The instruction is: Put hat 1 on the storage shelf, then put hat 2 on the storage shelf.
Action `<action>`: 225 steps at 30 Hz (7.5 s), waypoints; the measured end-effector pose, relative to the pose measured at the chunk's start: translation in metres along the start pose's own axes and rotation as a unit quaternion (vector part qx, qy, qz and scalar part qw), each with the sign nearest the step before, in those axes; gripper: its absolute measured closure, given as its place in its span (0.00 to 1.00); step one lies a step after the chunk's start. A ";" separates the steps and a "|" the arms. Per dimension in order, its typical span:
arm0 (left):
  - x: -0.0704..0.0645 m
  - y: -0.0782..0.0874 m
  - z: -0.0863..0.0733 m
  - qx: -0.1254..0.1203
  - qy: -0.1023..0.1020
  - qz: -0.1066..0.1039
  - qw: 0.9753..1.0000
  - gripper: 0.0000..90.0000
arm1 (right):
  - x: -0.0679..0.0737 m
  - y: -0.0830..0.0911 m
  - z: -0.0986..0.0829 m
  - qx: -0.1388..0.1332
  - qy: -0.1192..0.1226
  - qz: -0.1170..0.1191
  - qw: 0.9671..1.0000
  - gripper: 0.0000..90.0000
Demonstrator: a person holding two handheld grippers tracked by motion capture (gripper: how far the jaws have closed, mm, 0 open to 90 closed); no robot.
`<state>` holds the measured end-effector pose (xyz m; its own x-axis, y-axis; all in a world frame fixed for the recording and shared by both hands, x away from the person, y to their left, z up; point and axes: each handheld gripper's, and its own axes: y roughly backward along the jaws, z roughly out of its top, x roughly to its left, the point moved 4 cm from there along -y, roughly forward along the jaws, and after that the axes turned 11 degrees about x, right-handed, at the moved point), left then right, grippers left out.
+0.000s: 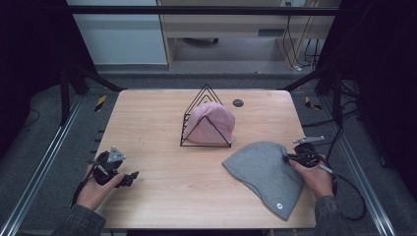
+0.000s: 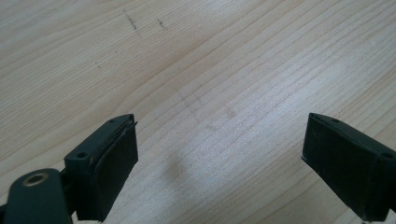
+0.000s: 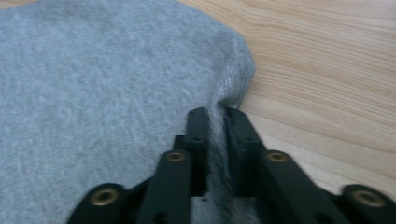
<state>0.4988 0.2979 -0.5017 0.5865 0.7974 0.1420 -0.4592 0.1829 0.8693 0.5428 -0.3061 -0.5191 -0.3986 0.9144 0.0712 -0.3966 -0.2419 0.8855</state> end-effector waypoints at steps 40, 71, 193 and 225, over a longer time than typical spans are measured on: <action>-0.035 0.059 0.104 -0.020 -0.166 -0.112 0.979 0.13 | 0.177 0.170 0.092 -0.137 0.285 0.051 0.947 0.95; -0.055 0.078 0.112 -0.025 -0.198 -0.106 0.974 0.14 | 0.294 0.135 0.135 -0.123 0.379 0.094 0.912 0.95; -0.006 0.066 0.311 -0.069 -0.173 -0.046 0.981 0.97 | 0.148 0.111 0.299 -0.163 0.221 0.075 0.958 0.95; -0.010 0.024 0.278 -0.041 -0.165 -0.070 0.983 0.97 | 0.154 0.062 0.276 -0.128 0.213 0.092 0.964 0.95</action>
<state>0.6679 0.1346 -0.3501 0.8258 0.5342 0.1808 -0.4030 0.3345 0.8519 0.6849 -0.0907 -0.3264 -0.7635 0.6452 -0.0271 -0.4563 -0.5094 0.7296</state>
